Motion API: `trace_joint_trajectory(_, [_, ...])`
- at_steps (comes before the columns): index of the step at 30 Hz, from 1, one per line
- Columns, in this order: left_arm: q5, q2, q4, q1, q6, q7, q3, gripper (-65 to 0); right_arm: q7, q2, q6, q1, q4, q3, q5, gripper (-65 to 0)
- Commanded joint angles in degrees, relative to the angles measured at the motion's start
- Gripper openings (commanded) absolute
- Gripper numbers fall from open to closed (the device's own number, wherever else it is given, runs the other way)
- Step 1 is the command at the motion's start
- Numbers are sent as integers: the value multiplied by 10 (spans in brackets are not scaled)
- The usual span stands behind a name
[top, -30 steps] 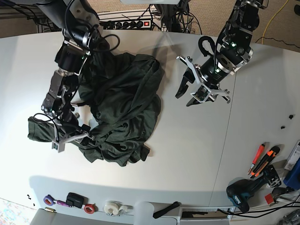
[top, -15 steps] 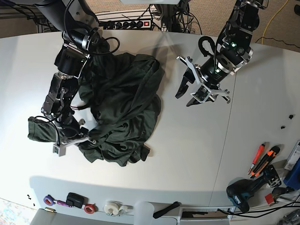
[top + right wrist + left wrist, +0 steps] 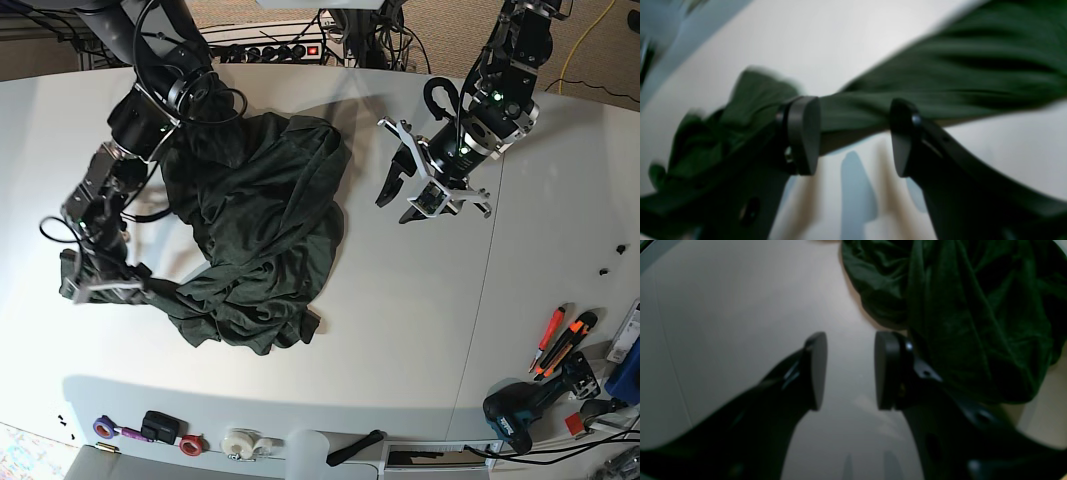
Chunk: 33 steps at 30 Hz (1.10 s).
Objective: Layout the t-shirt on the table in an organized manner, then fold the t-shirt properly
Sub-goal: 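Release the shirt and reach the right gripper to the shirt's hem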
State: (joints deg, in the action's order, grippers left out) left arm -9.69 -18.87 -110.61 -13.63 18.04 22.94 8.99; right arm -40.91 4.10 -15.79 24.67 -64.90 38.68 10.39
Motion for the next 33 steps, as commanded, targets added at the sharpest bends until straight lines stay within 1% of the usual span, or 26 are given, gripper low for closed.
trace_joint_trajectory(1, [-7,-2,-9,5,0,-15,-2,-403,15,5,-2,17,-10,8,12,-323])
trace_joint_trajectory(3, [-14,-2,-9,5,1,-15,-2,-403,16,6,-2,17,-10,22,27,-323])
trace_joint_trajectory(7, [-15,-2,-9,5,18,-15,-2,-403,33,5,7,17,-10,20,28,-323])
trace_joint_trajectory(12, [-15,-2,-9,5,17,-15,-2,-403,50,5,33,17,-10,14,26,-323])
trace_joint_trajectory(18, [-15,-2,-9,5,18,-15,-2,-403,54,7,37,17,-8,14,15,-323])
trace_joint_trajectory(21, [-15,-2,-9,5,18,-15,-2,-403,65,17,37,26,29,14,15,-323])
trace_joint_trajectory(26, [-15,-2,-9,5,18,-15,-2,-403,82,45,35,58,122,14,15,-323])
trace_joint_trajectory(29, [-15,-2,-9,5,17,-15,-2,-403,90,52,35,71,150,14,-5,-324])
trace_joint_trajectory(30, [-15,-2,-9,5,17,-15,-2,-403,93,53,36,73,155,14,-16,-332])
trace_joint_trajectory(31, [-15,-2,-9,5,18,-15,-2,-403,96,53,36,74,160,14,-24,-367])
trace_joint_trajectory(32, [-15,-2,-9,5,18,-15,-2,-403,97,53,36,74,163,14,-28,-429])
trace_joint_trajectory(33, [-15,-2,-9,5,18,-15,-2,-403,97,53,36,74,167,14,-27,-512])
